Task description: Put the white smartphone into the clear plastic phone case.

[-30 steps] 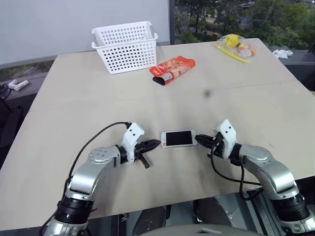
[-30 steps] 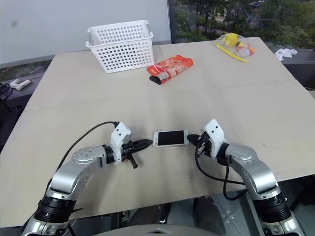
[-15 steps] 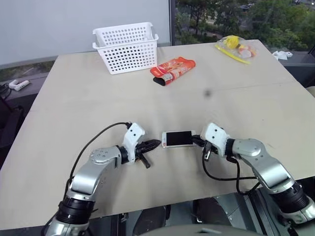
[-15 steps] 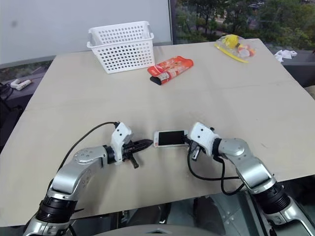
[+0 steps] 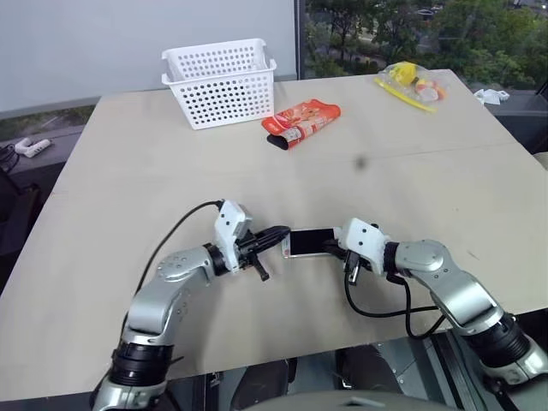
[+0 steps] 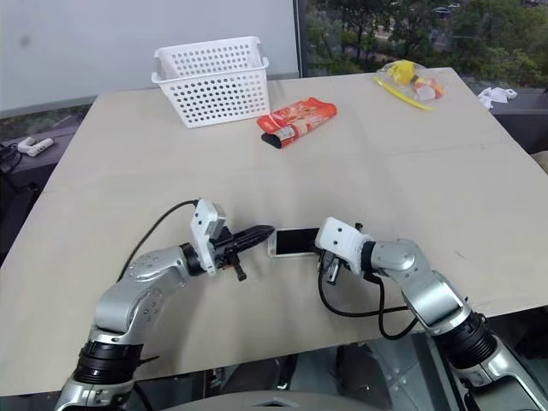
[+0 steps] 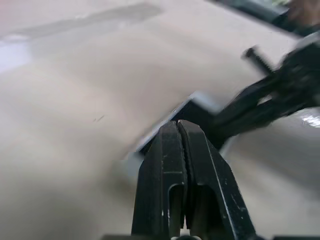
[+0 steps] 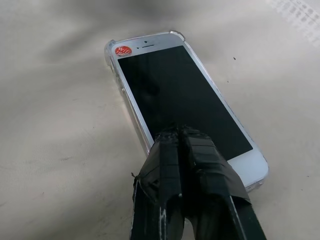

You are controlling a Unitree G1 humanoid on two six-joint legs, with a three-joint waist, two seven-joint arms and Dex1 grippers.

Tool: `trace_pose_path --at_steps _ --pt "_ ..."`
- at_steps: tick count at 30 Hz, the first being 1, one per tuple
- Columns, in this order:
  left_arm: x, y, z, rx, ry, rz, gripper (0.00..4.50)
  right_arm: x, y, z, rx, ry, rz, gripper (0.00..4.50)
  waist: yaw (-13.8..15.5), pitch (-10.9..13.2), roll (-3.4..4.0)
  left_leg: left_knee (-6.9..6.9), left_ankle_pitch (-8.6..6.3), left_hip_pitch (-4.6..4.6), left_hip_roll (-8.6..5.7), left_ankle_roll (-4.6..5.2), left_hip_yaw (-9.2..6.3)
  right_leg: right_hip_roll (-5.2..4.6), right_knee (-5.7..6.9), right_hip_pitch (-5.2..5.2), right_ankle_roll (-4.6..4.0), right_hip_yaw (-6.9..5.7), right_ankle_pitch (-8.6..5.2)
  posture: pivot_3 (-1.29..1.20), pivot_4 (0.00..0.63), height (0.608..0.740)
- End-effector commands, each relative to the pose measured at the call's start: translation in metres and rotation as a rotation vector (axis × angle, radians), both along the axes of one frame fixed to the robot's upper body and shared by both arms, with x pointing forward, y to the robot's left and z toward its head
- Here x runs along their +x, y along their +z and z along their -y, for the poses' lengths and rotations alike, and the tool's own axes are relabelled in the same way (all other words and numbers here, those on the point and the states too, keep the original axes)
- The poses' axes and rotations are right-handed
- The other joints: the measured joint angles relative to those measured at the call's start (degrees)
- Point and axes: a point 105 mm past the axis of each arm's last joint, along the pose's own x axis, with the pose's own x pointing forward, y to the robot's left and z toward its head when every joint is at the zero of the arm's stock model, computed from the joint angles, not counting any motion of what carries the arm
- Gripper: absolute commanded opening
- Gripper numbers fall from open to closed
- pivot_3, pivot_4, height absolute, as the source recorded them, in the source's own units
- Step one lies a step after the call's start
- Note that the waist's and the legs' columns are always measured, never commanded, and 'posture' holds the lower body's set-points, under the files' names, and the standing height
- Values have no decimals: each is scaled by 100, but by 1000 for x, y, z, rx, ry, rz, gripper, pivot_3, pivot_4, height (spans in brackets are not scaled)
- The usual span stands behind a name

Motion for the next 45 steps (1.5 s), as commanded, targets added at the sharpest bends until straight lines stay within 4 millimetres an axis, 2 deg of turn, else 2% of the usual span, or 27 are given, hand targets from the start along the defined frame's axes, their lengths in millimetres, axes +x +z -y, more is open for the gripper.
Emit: trace_pose_path --at_steps 1,4,9,15,19,23,28,37,39,41,43,45 --pt "5 -31 7 137 -28 -54 0 -6 -40 17 -62 -81 -162 52 0 0 0 0 0 1 0 0 -1 1 0 2 2 -1 -1 0 150 740" --pt "11 -59 0 265 -9 -94 0 -3 -28 19 1 -92 -133 52 14 -9 3 0 0 5 0 0 -4 3 -2 12 3 -4 -2 0 150 740" --pt "9 -71 -3 311 -32 -114 0 5 -17 29 54 -131 -81 52 2 -34 34 0 -3 12 -2 4 -15 -3 -20 27 6 -14 -4 0 150 740" --pt "7 -77 -5 342 -46 -115 0 3 -26 46 0 -153 -106 52 7 -50 56 0 -2 11 -2 4 -16 -3 -20 28 8 -17 -5 0 150 740" --pt "7 -77 -4 339 -45 -111 0 0 -35 47 -19 -157 -160 52 6 -69 59 0 -3 13 -3 5 -17 -4 -21 32 9 -18 -5 0 150 740" --pt "7 -76 -4 339 -45 -107 0 -6 -52 50 -119 -144 -211 52 3 -88 61 0 -3 15 -2 6 -18 -4 -21 35 9 -19 -6 0 150 740" --pt "7 -75 -4 339 -37 -100 0 -2 -57 46 -176 -125 -200 52 -2 -119 53 -1 -10 31 -2 3 -21 -4 -25 52 11 -20 -17 0 150 740" --pt "9 -66 -6 315 2 -44 0 -1 -52 51 -273 43 -70 52 -8 -133 39 -12 -24 65 -1 -14 -20 -8 -26 81 4 -18 -34 0 150 740" --pt "12 -55 -5 277 24 8 0 8 -33 44 -138 18 -3 52 -5 -128 34 -15 -25 64 -1 -13 -19 -9 -30 81 7 -18 -35 0 150 740" --pt "16 -35 -3 217 41 87 0 15 -7 36 53 -4 47 52 -7 -114 23 -23 -25 60 -1 -13 -20 -9 -32 75 15 -18 -31 0 150 740" --pt "18 -10 -5 144 71 170 0 15 16 37 216 -9 59 52 -11 -70 36 -24 -25 47 -1 -13 -20 -8 -32 62 27 -16 -24 0 150 740" --pt "17 10 -14 109 104 225 0 10 29 46 320 -3 47 52 -5 -20 49 -13 -9 -2 -1 12 -20 -5 -27 14 29 -18 -18 0 150 740"
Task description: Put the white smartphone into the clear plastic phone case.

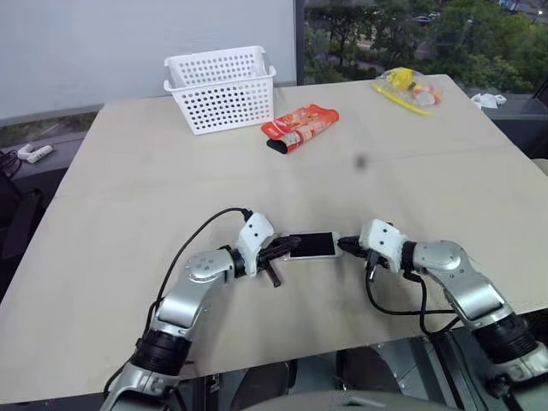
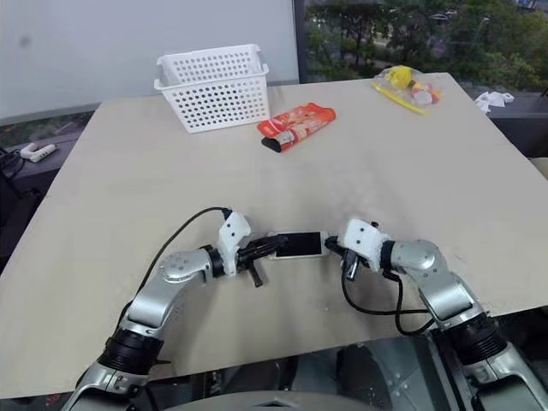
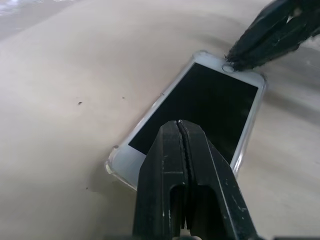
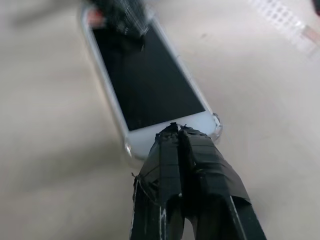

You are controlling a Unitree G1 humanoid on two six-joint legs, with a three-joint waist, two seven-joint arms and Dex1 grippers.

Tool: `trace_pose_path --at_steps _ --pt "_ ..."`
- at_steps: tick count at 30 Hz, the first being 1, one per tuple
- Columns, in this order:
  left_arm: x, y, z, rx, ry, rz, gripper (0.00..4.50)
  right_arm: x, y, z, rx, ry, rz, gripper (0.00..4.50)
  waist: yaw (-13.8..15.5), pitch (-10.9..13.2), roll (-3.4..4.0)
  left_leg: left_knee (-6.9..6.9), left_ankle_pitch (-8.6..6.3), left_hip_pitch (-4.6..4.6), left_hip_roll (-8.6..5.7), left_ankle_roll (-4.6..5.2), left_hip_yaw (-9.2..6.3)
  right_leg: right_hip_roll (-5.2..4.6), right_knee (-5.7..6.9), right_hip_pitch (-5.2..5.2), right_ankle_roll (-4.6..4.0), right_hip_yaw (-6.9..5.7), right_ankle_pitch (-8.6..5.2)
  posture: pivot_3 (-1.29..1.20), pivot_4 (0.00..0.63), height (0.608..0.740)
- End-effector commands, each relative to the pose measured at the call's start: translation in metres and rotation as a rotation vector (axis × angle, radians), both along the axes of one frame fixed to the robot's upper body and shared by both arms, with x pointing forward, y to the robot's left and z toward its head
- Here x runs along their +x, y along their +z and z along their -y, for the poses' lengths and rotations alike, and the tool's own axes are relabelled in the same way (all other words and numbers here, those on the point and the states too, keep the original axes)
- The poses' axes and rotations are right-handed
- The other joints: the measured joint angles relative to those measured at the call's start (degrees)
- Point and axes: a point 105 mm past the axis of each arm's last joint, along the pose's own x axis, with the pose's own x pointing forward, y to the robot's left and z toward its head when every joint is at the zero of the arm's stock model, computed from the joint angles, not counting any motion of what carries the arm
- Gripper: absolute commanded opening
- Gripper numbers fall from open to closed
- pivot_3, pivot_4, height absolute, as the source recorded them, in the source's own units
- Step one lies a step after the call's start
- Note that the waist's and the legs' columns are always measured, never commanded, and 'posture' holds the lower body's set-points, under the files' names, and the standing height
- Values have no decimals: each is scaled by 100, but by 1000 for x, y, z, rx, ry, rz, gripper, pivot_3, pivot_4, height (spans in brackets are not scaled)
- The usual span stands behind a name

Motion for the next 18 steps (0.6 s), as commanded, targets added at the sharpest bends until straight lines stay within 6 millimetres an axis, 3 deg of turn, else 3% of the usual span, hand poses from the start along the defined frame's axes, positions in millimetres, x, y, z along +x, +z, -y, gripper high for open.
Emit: trace_pose_path --at_steps 1,5,9,12,15,16,18 --pt "2 43 -21 -62 70 138 0 -4 32 19 186 1 22 52 9 32 8 4 1 -25 0 1 0 0 2 -25 -12 0 8 0 150 740" --pt "-7 49 -65 13 155 144 0 -9 28 54 185 -27 -28 52 3 47 12 10 18 -87 -3 -27 2 -2 3 -80 -33 0 23 0 150 740" --pt "-23 41 -100 65 196 69 0 -14 15 88 144 -60 -86 1317 11 69 18 -6 2 -87 -3 -4 5 -3 -14 -81 -34 1 19 0 150 740" --pt "-44 24 -101 102 147 7 801 -17 7 103 90 -56 -91 2844 11 100 27 -7 -7 -87 -3 11 12 -8 -16 -79 -33 2 20 0 150 740" --pt "-59 16 -96 110 114 -17 2088 -19 5 110 71 -35 -92 4178 11 122 33 1 -9 -88 -2 16 22 -11 -16 -76 -33 9 19 0 150 740" --pt "-61 15 -96 123 111 -18 2613 -19 5 110 68 -26 -95 4500 15 126 30 5 -9 -87 -3 17 26 -12 -15 -74 -33 13 19 0 150 740" --pt "-63 13 -96 149 107 0 3608 -20 5 110 67 -16 -100 4500 28 129 25 11 -9 -87 -1 17 24 -12 -10 -72 -34 6 20 0 150 740"
